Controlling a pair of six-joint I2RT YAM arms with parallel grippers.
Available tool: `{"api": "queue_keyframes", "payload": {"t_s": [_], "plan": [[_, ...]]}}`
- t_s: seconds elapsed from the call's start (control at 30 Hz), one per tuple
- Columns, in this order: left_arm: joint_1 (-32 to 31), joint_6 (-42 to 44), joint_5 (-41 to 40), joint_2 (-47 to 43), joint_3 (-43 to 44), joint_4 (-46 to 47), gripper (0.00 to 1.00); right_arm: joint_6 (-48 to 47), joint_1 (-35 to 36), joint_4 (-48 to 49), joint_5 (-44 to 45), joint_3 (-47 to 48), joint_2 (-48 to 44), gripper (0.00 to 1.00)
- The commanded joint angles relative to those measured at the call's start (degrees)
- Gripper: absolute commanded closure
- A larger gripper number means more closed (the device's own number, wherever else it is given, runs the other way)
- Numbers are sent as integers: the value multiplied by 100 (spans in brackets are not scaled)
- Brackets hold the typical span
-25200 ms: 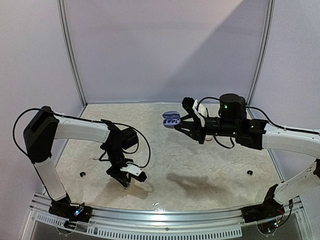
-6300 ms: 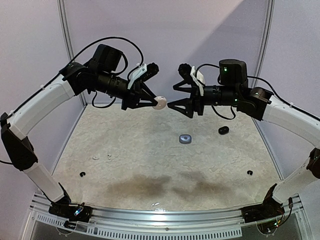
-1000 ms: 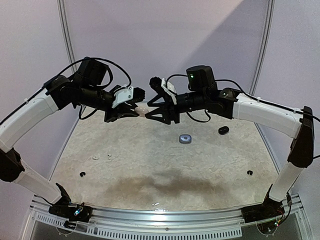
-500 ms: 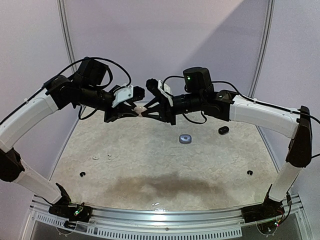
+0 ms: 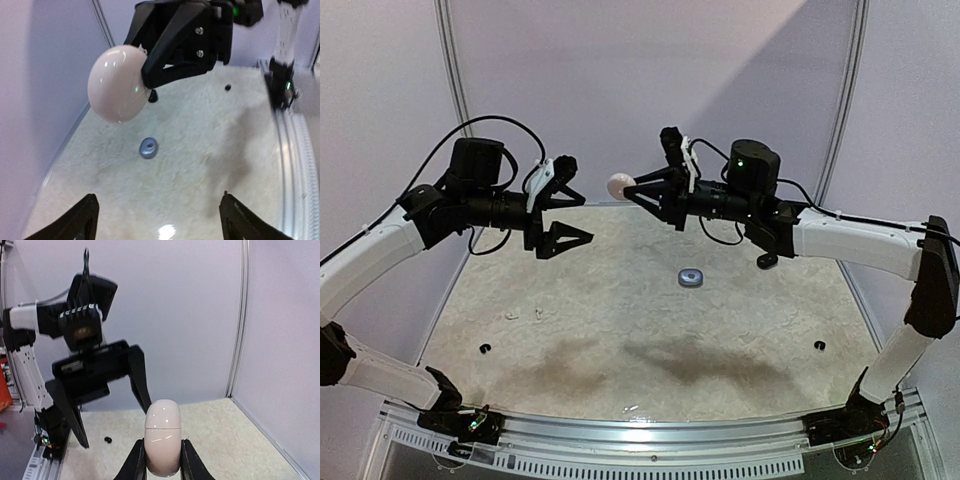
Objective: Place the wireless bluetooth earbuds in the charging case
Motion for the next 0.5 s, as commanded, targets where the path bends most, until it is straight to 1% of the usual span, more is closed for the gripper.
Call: {"api": "queue_keyframes", "payload": {"t_s": [0.0,0.07,0.1,0.2,0.23,0.3,0.4,0.47], "plan": [[10,-1951,680,-11,-417,2199,27,1085,15,2166,28,-289,-83,100],[16,-2714,669,109,-412,2907,33,1270,21,2828,33,-449,-33,100],[16,-3087,849,177,-445,3297,35,1440,22,3082,-10,-448,23,100],[12,-4333,1271,418,-578,4652,38,1852,56,3617,-136,-361,224,100],[8,-4668,1350,511,-571,4969,38,1925,70,3690,-178,-326,266,100],[-33,-4812,1476,645,-499,5224,40,2008,109,3695,-210,-262,343,100],[-141,-4582,1620,703,-408,5392,43,1973,155,3588,-229,-214,392,100],[-168,-4662,1622,768,-329,5427,50,1979,166,3593,-234,-202,425,100]]}}
